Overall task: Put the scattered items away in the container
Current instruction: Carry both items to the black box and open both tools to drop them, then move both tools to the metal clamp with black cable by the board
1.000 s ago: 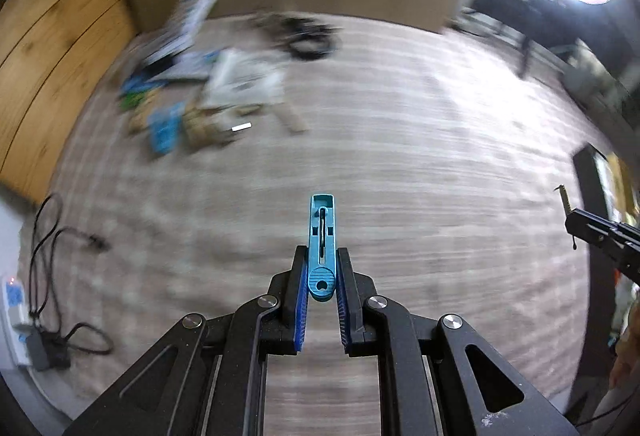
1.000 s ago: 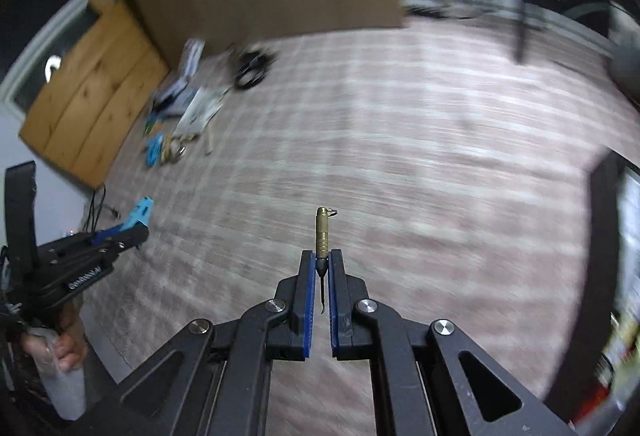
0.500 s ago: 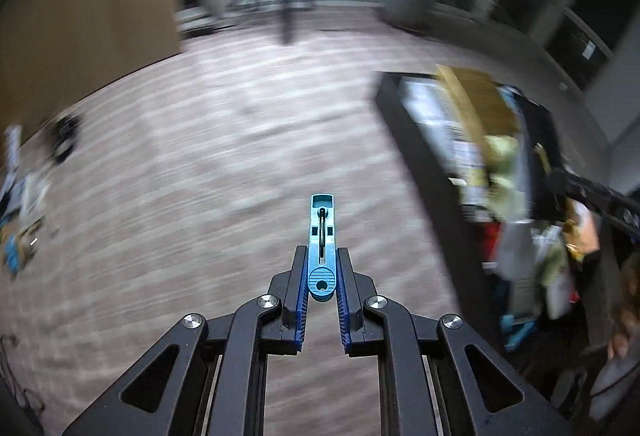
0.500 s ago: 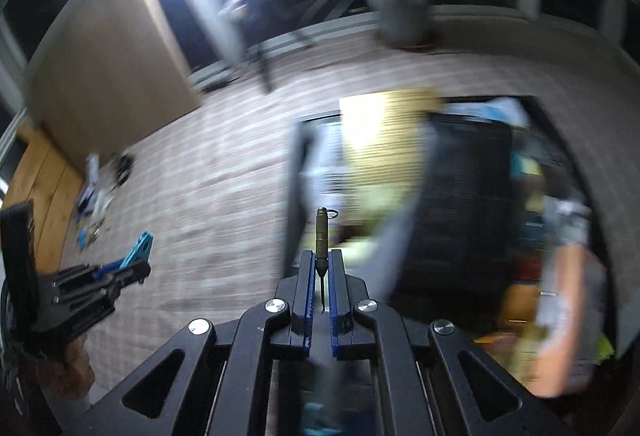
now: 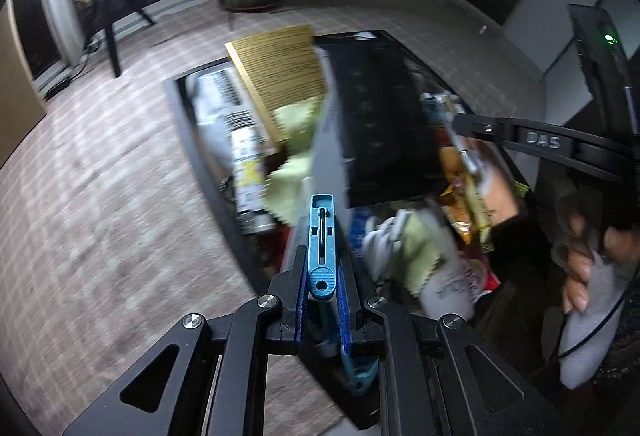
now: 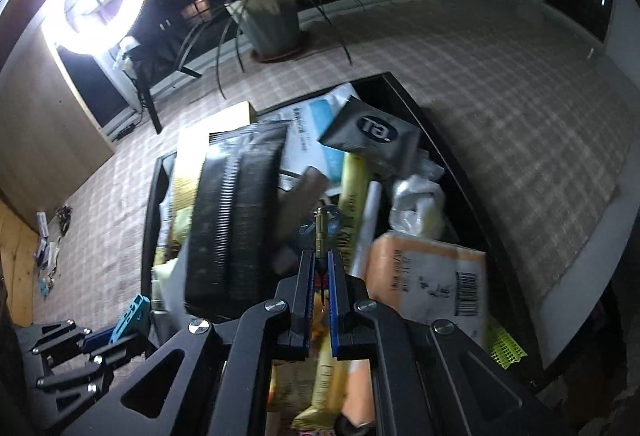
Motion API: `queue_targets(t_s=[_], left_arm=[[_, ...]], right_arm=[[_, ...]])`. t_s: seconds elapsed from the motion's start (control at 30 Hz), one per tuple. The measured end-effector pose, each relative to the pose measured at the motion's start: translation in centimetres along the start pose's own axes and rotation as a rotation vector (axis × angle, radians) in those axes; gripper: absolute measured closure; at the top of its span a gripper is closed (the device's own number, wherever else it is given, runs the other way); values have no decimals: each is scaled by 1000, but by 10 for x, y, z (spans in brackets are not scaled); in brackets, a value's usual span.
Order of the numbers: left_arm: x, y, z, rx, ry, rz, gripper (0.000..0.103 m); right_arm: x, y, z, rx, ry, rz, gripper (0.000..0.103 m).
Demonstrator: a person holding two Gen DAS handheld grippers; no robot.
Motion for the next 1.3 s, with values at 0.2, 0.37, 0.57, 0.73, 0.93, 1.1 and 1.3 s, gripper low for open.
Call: queue_targets(t_s=[0.2, 0.37, 0.57, 0.73, 0.93, 1.1, 1.3], left_arm=[[-9, 5, 9, 28, -7, 30, 89], [0, 6, -6, 0, -4, 6, 86], [30, 4, -40, -53, 15, -40, 85], [74, -3, -81, -106, 57, -96, 85], [154, -20, -133, -160, 133, -213, 85], [230, -45, -182, -207, 203, -323, 86], [323, -72, -234, -251, 290, -459, 85]], right_arm=[[-2, -2, 4, 13, -5, 4, 97], [7, 1, -3, -7, -40, -19, 88], [34, 8, -19, -39, -42, -46, 78], [75, 13, -33, -59, -15, -87, 73], [144, 22, -47, -86, 30, -166, 68], [211, 28, -52, -87, 88, -232, 68], [313, 31, -52, -70, 185, -359, 68]])
Point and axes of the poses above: each gripper's, at about its wrist camera, not at the fingertips, and z roughly the way its jaws point, x to its left, y to its top, the point moved 6 cm from there along z, roughly the way its jaws point, and after that the axes turned 15 degrees about -y, right-handed, at the moved point
